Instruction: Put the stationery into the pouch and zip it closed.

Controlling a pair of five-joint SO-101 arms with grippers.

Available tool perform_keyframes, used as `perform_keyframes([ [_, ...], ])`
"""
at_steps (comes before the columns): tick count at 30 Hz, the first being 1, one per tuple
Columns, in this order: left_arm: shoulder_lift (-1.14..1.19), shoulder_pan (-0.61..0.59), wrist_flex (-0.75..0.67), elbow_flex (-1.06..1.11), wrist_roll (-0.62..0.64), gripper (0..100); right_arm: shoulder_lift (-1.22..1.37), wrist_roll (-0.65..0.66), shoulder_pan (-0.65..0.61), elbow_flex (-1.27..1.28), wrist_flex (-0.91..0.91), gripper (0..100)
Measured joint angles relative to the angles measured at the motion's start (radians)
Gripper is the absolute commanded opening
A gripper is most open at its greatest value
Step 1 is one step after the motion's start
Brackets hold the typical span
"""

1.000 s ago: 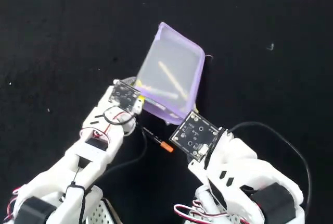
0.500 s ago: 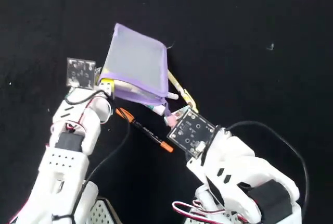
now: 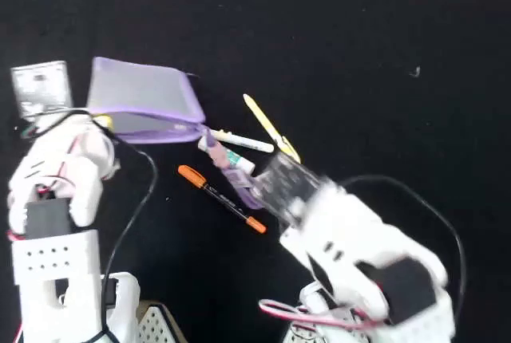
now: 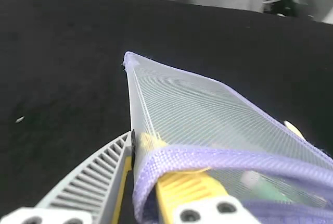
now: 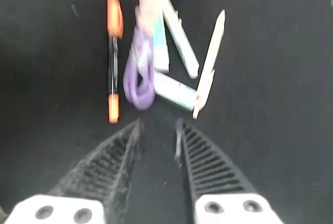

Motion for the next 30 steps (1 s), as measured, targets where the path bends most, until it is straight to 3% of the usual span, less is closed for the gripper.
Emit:
perform_keyframes([
  [11, 0.091, -0.164, 0.241, -0.227, 0.0, 3, 0.381, -0.046, 0.0, -0.028, -0.164, 9.9],
  [21, 0.465, -0.376, 0.338, -0.48, 0.069, 3, 0.638, -0.092, -0.169, -0.051, -0.31, 9.9],
  [30, 0.528, -0.52, 0.341, -0.512, 0.072, 3, 1.002, -0.098, -0.255, -0.115, -0.539, 9.8],
])
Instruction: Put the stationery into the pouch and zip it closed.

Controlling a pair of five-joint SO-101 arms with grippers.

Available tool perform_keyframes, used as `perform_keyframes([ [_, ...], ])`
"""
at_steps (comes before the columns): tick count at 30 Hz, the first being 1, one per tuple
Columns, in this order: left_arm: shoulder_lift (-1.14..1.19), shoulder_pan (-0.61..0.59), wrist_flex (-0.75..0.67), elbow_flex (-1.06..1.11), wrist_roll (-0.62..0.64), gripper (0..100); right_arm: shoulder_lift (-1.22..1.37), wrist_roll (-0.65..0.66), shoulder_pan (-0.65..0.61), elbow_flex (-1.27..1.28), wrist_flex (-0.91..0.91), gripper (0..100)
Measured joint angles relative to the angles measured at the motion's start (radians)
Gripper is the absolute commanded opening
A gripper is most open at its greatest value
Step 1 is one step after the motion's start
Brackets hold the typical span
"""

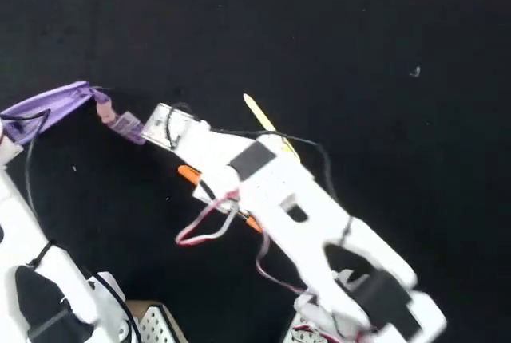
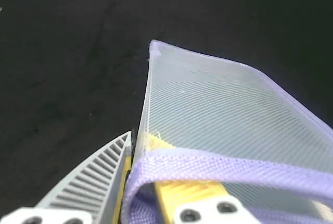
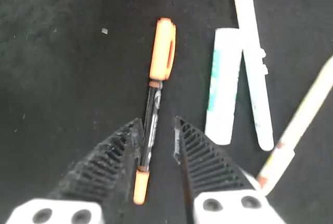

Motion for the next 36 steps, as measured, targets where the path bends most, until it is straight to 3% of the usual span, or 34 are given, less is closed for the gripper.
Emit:
perform_keyframes([
  [22, -0.002, -0.031, -0.066, 0.071, 0.0, 3, 0.744, -0.002, -0.028, -0.491, -0.069, 9.3],
  [26, -0.002, -0.031, -0.066, 0.072, 0.0, 3, 0.779, -0.002, -0.028, -0.532, -0.068, 0.7],
  [36, -0.002, -0.031, -0.066, 0.072, 0.0, 3, 0.769, -0.003, -0.023, -0.549, -0.028, 1.1],
])
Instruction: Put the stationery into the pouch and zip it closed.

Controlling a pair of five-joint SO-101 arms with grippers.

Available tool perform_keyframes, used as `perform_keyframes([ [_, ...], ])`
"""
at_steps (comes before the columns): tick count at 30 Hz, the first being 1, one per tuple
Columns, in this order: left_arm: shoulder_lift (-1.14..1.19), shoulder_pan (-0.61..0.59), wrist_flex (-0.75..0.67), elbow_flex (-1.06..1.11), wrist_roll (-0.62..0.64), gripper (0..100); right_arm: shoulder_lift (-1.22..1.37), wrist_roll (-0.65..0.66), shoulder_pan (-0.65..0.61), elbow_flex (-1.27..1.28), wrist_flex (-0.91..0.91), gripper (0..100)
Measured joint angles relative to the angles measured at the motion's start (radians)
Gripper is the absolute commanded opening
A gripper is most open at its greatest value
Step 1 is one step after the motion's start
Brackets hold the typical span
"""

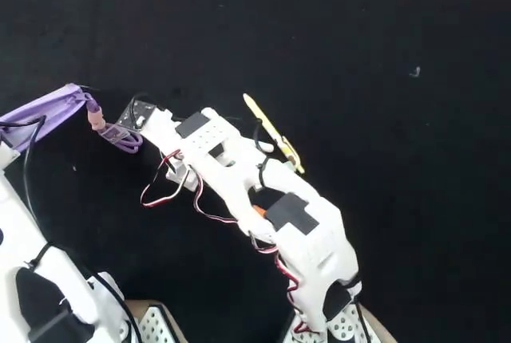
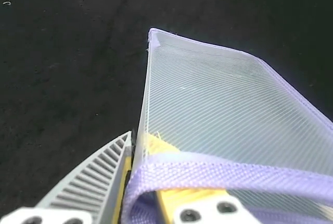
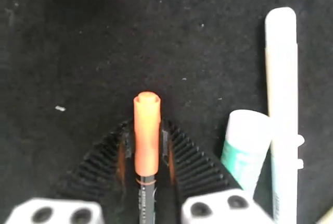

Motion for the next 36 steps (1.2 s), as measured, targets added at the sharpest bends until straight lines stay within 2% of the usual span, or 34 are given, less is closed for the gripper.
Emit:
perform_keyframes([
  [4, 0.0, 0.029, 0.005, 0.0, 0.0, 3, -0.064, 0.003, 0.029, 0.002, 0.038, 1.1],
  [7, 0.002, 0.084, 0.061, -0.023, 0.0, 3, -0.149, 0.003, 0.084, 0.002, 0.068, 1.1],
  [15, 0.009, 0.245, 0.308, -0.273, 0.032, 3, -0.422, 0.003, 0.216, 0.0, 0.127, 1.1],
  [23, 0.008, 0.376, 0.534, -0.546, 0.032, 3, -0.655, 0.003, 0.247, -0.044, 0.129, 1.1],
  [32, 0.008, 0.443, 0.568, -0.529, 0.058, 3, -0.819, 0.0, 0.245, -0.055, 0.081, 1.1],
  [36, 0.008, 0.506, 0.568, -0.468, 0.071, 3, -0.872, -0.061, 0.245, -0.055, 0.034, 1.1],
])
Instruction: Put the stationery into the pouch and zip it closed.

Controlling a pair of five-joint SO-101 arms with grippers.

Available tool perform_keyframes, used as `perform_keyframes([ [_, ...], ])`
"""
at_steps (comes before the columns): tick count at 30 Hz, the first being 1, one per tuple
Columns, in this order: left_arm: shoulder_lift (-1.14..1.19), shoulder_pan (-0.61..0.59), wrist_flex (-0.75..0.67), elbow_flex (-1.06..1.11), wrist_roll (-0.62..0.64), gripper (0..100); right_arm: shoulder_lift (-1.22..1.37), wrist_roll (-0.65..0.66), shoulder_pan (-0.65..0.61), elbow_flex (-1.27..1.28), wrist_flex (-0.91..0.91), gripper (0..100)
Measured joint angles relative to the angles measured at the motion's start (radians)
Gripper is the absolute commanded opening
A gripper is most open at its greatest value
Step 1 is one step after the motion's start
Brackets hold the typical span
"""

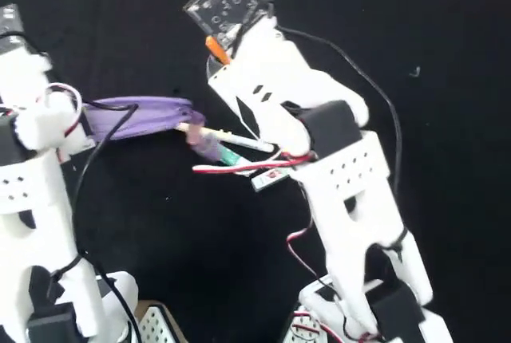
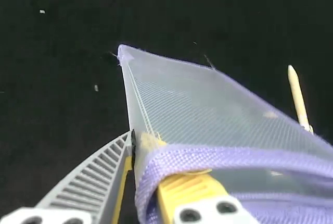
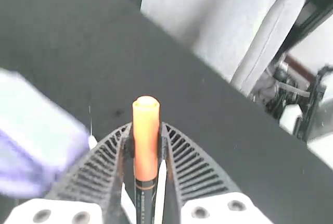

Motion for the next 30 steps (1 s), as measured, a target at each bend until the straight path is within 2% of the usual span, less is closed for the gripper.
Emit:
perform_keyframes([
  [7, 0.0, 0.095, -0.008, 0.04, 0.046, 3, -0.068, -0.104, 0.0, 0.0, -0.074, 1.1],
  [12, 0.0, 0.12, -0.06, 0.11, 0.072, 3, -0.184, -0.186, 0.0, 0.063, -0.18, 1.1],
  [18, -0.003, 0.12, -0.13, 0.186, 0.078, 3, -0.419, -0.199, -0.043, 0.379, -0.423, 1.1],
  [30, -0.002, 0.261, -0.153, 0.222, 0.081, 3, -0.83, -0.199, -0.169, 0.931, -0.919, 1.1],
])
